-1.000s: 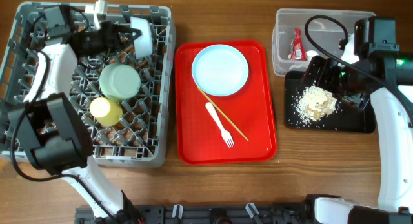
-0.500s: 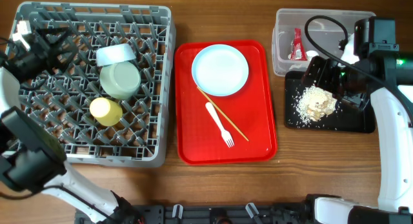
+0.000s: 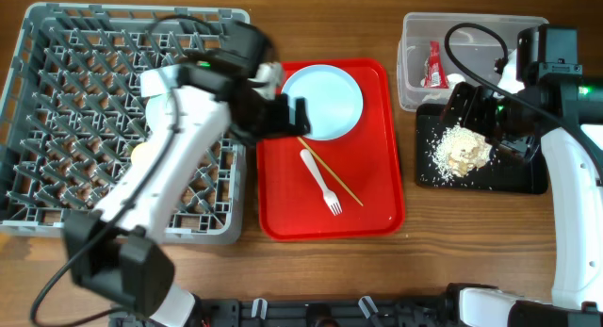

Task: Sort waste into correct bins and load items into the dishwasher rack
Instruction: 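Grasp the white fork on the red tray with the left gripper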

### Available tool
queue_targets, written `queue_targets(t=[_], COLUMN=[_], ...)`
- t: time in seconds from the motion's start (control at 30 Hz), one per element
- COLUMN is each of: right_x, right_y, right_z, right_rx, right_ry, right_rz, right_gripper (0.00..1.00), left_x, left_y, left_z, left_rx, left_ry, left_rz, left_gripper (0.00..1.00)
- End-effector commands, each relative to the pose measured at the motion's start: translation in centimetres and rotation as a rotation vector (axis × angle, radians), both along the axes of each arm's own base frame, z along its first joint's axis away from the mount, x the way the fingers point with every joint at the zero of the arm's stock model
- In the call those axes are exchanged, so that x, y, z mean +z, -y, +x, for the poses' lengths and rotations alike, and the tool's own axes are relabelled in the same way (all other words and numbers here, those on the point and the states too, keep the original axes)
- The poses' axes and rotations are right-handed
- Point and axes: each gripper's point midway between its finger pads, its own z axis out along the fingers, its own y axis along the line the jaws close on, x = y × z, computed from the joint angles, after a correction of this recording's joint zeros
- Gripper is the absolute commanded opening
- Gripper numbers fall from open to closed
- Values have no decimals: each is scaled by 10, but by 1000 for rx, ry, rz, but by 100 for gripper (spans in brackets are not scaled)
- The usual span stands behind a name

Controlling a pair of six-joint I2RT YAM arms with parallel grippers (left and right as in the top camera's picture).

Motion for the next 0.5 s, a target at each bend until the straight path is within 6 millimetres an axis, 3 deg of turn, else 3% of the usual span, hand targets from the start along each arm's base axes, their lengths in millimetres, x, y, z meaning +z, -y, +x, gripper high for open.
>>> queue_targets(t=[0.0, 0.1, 0.27, 0.47], right_x=[2, 1, 1, 1], right_y=[4, 4, 4, 4], right_z=[1, 1, 1, 1], right_rx=[4, 4, 4, 5], right_ry=[7, 5, 5, 4], right_rz=[-24, -24, -24, -20], right_gripper=[100, 100, 100, 100], left_x=[-41, -82, -139, -158], left_y=[24, 50, 70, 40], left_z=[-21, -54, -75, -65], left_rx=[65, 87, 29, 60], left_ry=[-95, -201, -121, 25], left_rz=[162, 230, 256, 432], left_gripper=[100, 100, 99, 92])
